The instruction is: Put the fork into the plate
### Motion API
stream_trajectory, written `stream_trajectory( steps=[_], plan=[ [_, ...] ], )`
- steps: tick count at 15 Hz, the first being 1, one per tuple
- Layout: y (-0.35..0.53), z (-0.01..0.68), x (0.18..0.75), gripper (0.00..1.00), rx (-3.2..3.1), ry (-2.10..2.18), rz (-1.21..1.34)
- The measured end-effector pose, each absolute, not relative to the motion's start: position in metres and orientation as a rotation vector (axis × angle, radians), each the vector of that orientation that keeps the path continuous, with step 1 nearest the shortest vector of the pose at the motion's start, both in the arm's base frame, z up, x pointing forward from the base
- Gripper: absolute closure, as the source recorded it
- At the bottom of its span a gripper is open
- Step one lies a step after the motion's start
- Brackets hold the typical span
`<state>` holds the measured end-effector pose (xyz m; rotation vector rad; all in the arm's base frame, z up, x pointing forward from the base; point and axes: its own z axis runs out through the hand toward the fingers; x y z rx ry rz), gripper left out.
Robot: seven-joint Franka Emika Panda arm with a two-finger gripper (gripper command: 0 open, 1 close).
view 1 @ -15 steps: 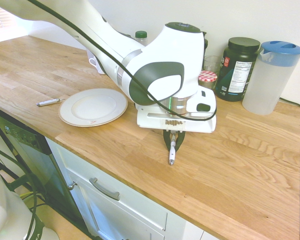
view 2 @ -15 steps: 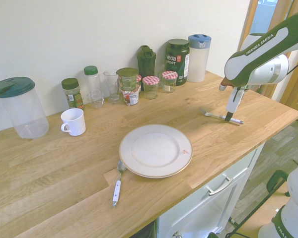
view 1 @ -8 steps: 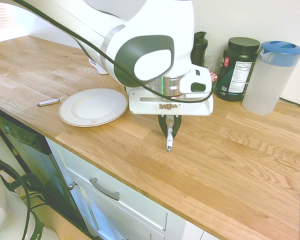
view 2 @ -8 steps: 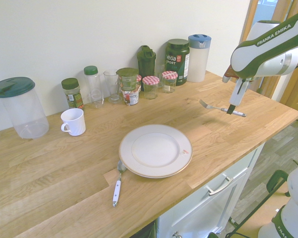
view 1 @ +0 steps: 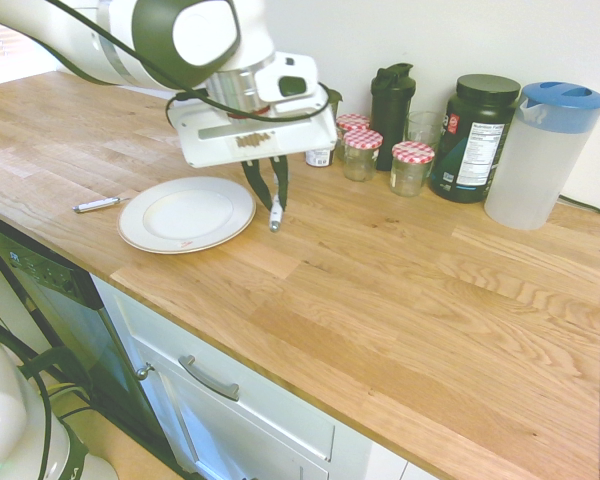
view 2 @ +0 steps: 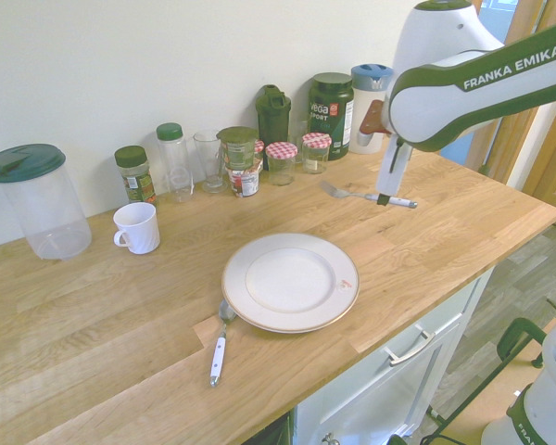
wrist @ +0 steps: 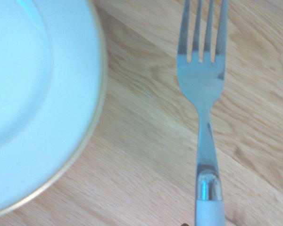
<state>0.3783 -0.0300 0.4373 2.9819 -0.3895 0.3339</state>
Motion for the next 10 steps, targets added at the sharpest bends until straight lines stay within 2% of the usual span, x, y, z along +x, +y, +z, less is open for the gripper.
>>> stream_trajectory(
  steps=[7, 10],
  plan=[
    [0.079, 0.446, 0.384, 1.0, 2.915, -0.224, 0.331],
    [0.116, 0.438, 0.405, 1.0, 2.919, -0.124, 0.275]
  ],
)
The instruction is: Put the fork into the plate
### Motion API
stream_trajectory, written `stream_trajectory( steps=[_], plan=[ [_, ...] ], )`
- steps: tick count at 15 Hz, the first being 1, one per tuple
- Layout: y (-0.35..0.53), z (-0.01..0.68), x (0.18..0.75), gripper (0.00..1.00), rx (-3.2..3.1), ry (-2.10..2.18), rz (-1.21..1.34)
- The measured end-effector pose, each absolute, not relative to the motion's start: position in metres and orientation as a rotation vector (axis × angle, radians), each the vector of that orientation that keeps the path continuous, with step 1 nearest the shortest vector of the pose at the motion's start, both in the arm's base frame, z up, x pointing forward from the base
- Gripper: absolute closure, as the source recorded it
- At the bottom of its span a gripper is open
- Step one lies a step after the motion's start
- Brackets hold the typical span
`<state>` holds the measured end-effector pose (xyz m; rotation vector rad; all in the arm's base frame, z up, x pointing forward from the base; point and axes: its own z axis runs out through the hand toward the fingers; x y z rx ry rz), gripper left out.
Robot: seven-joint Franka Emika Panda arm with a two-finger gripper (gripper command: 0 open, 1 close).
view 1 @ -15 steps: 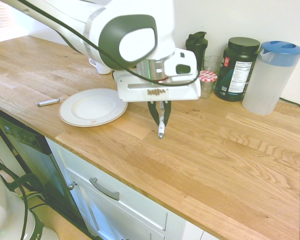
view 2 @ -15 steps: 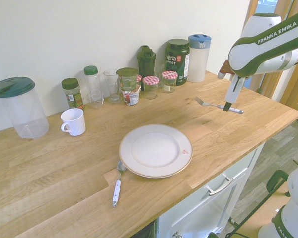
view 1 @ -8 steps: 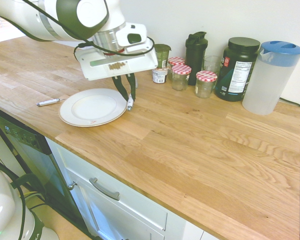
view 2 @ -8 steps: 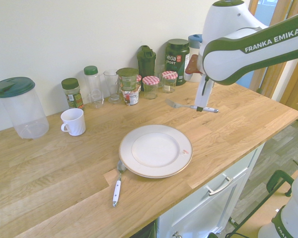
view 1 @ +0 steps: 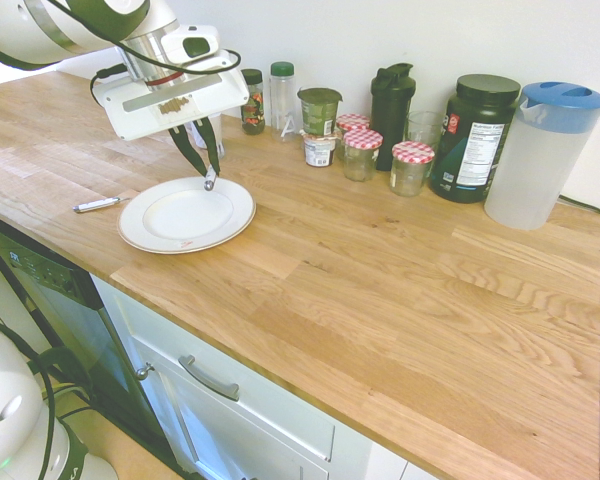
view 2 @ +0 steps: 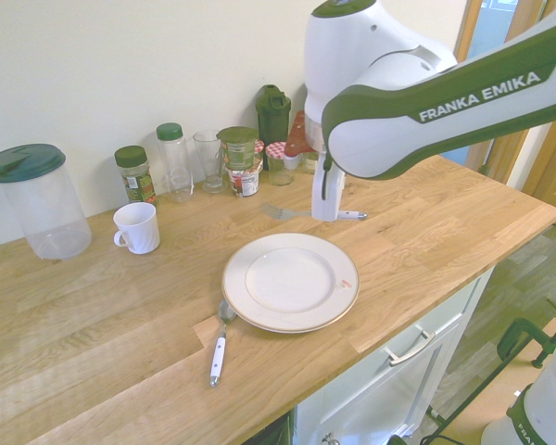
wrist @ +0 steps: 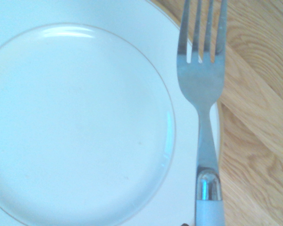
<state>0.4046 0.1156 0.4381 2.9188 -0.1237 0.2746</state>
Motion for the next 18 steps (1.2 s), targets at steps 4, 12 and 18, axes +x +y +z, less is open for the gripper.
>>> stream_trajectory(
  steps=[4, 12, 18],
  plan=[
    [0.163, 0.407, 0.438, 1.0, 2.903, -0.032, 0.202],
    [0.189, 0.385, 0.453, 1.0, 2.909, 0.029, 0.109],
    [0.178, 0.373, 0.457, 1.0, 2.91, 0.008, 0.065]
  ],
)
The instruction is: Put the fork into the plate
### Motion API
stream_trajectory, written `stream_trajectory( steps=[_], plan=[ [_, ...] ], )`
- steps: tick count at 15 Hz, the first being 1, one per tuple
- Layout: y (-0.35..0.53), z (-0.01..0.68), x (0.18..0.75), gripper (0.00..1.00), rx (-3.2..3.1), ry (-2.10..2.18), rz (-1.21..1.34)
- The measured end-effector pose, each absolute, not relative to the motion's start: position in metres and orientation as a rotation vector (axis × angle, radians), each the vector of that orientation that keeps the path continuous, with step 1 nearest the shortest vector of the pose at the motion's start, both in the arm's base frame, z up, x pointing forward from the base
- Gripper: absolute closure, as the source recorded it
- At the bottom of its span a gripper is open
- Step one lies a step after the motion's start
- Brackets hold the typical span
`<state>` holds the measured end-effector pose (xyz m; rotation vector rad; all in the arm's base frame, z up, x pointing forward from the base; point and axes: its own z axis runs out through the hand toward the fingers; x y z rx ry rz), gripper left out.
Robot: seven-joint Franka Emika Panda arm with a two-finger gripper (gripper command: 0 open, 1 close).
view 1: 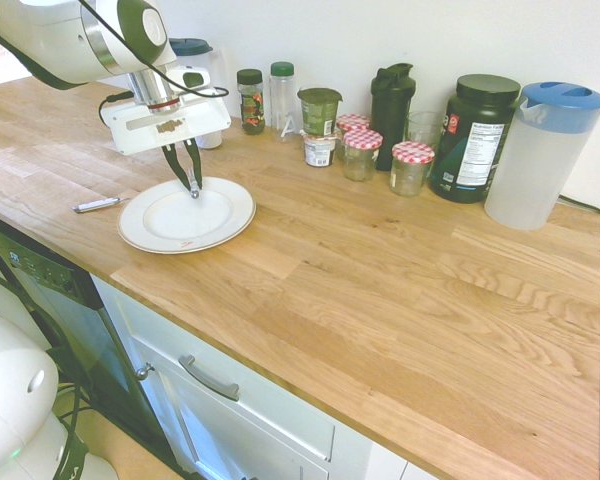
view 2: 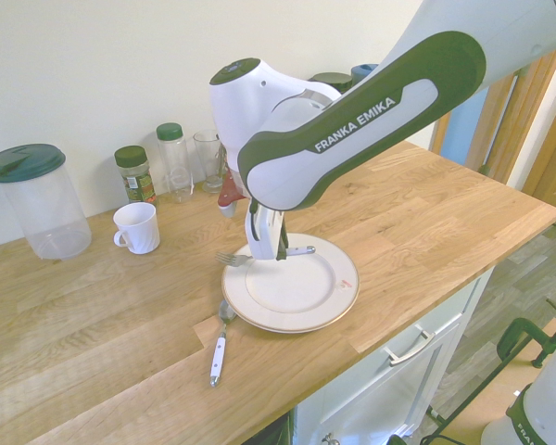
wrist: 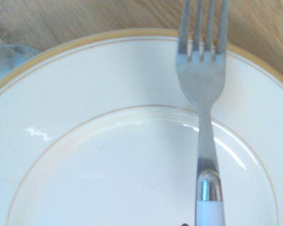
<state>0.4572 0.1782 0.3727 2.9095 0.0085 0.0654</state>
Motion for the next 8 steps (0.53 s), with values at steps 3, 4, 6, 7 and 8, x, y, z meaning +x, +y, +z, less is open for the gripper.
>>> stream_trajectory(
  steps=[3, 4, 6, 7, 8],
  plan=[
    [0.178, 0.359, 0.46, 1.0, 2.902, 0.023, 0.032],
    [0.181, 0.354, 0.461, 1.0, 2.898, 0.033, 0.023],
    [0.187, 0.348, 0.465, 1.0, 2.895, 0.047, 0.011],
    [0.189, 0.347, 0.466, 1.0, 2.896, 0.051, 0.008],
    [0.19, 0.347, 0.468, 1.0, 2.897, 0.049, 0.006]
  ],
)
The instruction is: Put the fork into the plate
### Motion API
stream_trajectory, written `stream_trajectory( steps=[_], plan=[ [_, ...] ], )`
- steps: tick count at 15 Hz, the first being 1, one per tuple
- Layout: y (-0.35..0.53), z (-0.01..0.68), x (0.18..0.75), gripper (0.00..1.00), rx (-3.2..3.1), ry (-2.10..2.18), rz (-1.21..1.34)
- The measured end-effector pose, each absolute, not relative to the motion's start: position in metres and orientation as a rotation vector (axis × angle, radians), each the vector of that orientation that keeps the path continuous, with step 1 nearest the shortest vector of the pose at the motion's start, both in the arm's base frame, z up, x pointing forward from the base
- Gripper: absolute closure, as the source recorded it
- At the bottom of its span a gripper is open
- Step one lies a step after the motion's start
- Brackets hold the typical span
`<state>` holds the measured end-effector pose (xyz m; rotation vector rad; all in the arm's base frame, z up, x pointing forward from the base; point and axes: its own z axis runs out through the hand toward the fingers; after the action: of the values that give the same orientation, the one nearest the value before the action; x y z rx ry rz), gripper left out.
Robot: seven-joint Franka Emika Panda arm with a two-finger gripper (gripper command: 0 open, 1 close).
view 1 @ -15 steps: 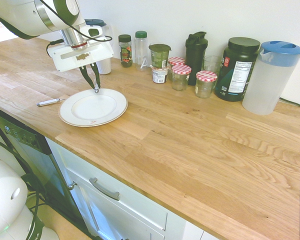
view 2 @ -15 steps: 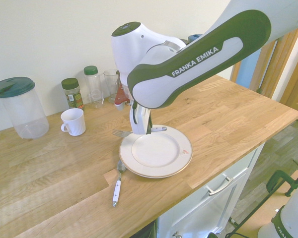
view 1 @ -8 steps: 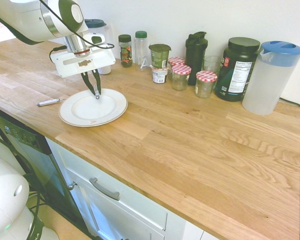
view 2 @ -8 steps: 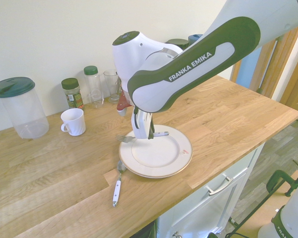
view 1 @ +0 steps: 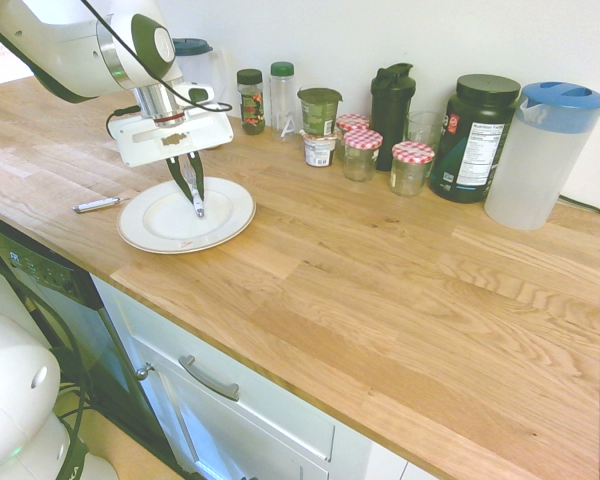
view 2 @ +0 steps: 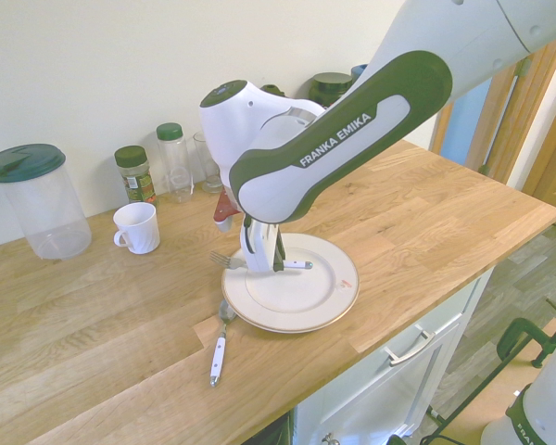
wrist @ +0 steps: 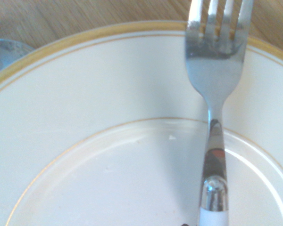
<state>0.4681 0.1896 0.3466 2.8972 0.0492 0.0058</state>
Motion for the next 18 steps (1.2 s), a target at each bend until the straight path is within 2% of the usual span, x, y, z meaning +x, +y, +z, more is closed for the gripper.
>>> stream_trajectory(
  steps=[10, 11, 18],
  plan=[
    [0.183, 0.336, 0.472, 1.0, 2.891, 0.036, -0.035],
    [0.182, 0.336, 0.473, 0.0, 2.891, 0.037, -0.036],
    [0.177, 0.335, 0.464, 0.0, 2.878, 0.05, -0.019]
  ],
)
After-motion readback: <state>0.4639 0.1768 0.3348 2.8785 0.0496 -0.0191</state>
